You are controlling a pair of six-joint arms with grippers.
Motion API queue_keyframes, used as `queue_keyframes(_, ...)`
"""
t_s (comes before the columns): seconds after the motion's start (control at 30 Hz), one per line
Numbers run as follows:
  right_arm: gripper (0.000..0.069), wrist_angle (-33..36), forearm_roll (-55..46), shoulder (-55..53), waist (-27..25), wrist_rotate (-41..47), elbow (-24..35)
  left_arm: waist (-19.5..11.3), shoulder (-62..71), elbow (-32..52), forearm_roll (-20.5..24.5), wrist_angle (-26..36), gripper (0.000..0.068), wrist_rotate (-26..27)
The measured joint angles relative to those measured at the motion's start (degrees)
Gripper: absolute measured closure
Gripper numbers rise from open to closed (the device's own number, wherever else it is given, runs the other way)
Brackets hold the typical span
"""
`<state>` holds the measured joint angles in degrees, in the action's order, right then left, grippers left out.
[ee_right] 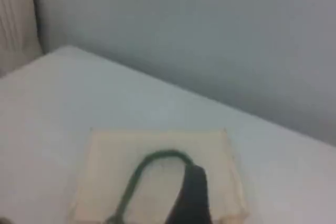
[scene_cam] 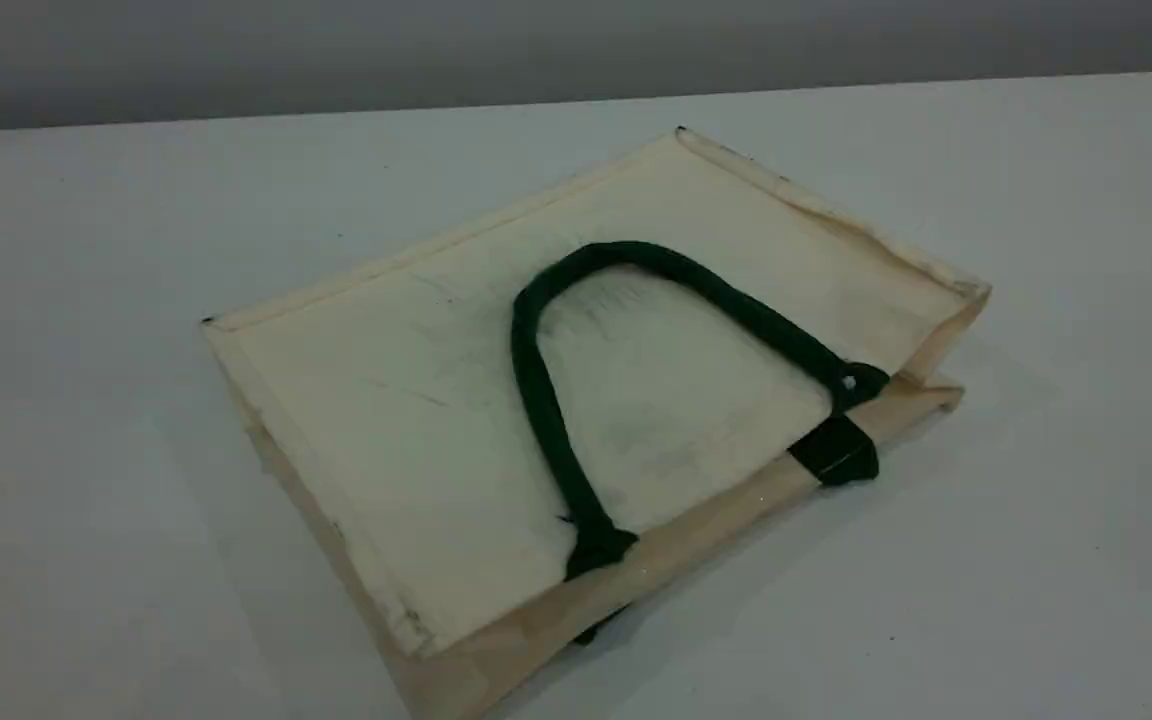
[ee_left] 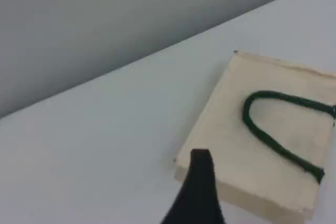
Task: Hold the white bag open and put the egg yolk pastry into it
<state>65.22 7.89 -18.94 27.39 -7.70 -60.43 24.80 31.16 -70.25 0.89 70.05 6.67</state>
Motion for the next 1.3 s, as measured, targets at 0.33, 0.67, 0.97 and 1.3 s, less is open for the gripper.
queue_keyframes(0.33, 0.0104, 4.67, 1.62, 1.85, 0.0, 2.36, 4.95, 0.0, -26.22, 20.31, -1.51, 0.0, 0.0094, -2.58)
queue_keyframes(0.67, 0.0104, 1.55, 2.78, 1.8, 0.0, -1.31, 22.2, 0.0, -31.23, 36.38, -2.59, -0.16, 0.0094, -4.32)
queue_keyframes(0.97, 0.0104, -3.68, 2.77, 1.75, 0.0, -2.91, 31.44, 0.0, -31.18, 38.64, -2.59, -0.2, 0.0094, -5.3)
queue_keyframes(1.3, 0.0104, -3.85, 2.83, 1.75, 0.0, -2.71, 31.32, 0.0, -31.16, 38.69, -0.89, -2.93, 0.0094, -5.82)
